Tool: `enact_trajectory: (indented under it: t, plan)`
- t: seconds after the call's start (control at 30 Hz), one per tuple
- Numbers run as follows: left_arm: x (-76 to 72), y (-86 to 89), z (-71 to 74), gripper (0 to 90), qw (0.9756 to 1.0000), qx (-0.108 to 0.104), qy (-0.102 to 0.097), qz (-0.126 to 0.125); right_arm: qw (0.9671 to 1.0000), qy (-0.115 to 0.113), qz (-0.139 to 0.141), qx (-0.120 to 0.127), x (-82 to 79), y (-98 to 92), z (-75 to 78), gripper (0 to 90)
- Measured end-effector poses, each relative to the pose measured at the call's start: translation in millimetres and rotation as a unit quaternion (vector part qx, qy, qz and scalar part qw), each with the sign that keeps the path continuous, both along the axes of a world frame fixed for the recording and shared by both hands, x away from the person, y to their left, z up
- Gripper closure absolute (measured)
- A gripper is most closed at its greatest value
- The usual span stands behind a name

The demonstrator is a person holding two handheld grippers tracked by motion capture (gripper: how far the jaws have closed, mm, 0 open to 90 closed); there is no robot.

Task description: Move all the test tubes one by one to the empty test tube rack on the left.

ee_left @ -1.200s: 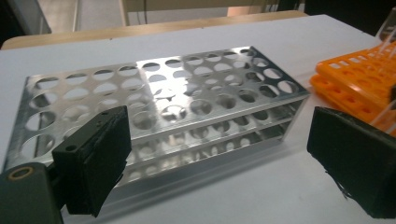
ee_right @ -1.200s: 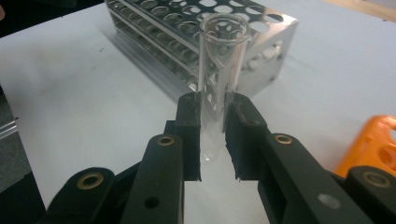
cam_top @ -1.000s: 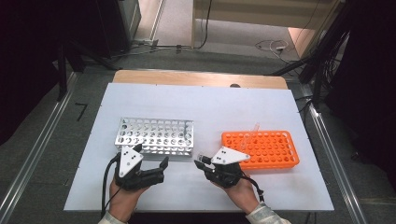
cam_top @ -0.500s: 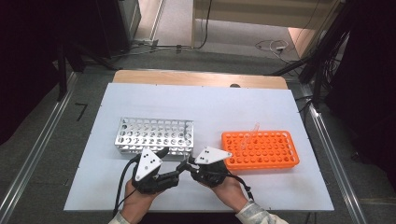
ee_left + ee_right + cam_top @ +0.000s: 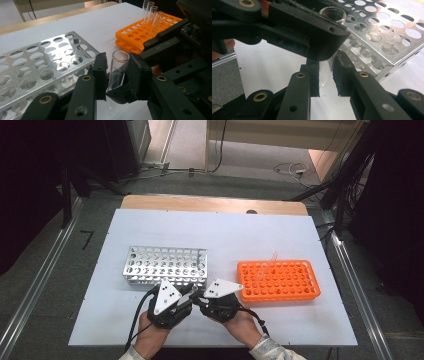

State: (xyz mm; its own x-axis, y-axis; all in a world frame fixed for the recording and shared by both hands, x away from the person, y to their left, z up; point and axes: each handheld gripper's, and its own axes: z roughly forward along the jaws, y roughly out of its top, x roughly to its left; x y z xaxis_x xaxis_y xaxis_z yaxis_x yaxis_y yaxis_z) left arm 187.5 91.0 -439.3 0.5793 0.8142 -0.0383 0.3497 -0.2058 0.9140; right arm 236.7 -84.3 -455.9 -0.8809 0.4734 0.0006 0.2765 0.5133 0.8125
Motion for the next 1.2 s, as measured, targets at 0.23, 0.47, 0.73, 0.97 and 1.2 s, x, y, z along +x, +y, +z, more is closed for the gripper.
enact_trajectory:
  t: [0.23, 0.47, 0.73, 0.97, 1.2]
  plan:
    - [0.8, -0.2, -0.6, 74.5, 1.0, 0.001, 0.001, 0.001, 1.0, 0.002, -0.001, 0.0, 0.4, -0.5, -0.2, 73.6]
    - [1.3, 3.9, 1.6, 75.1, 1.0, -0.004, 0.005, 0.003, 1.0, 0.009, 0.002, 0.002, 0.7, -2.2, 0.8, 61.4]
    - [5.5, 20.6, 6.3, 75.0, 0.9995, -0.015, 0.007, 0.027, 0.9996, 0.019, -0.019, 0.012, 4.0, -24.7, 7.9, 40.3]
    - [7.9, 35.6, 11.7, 75.0, 0.9984, -0.031, 0.013, 0.045, 0.9991, 0.022, -0.029, 0.021, 3.5, -45.7, 8.8, 37.5]
    - [9.8, 51.1, 16.6, 75.0, 0.9972, -0.042, 0.02, 0.059, 0.9985, 0.02, -0.044, 0.026, 0.2, -65.8, 12.4, 34.9]
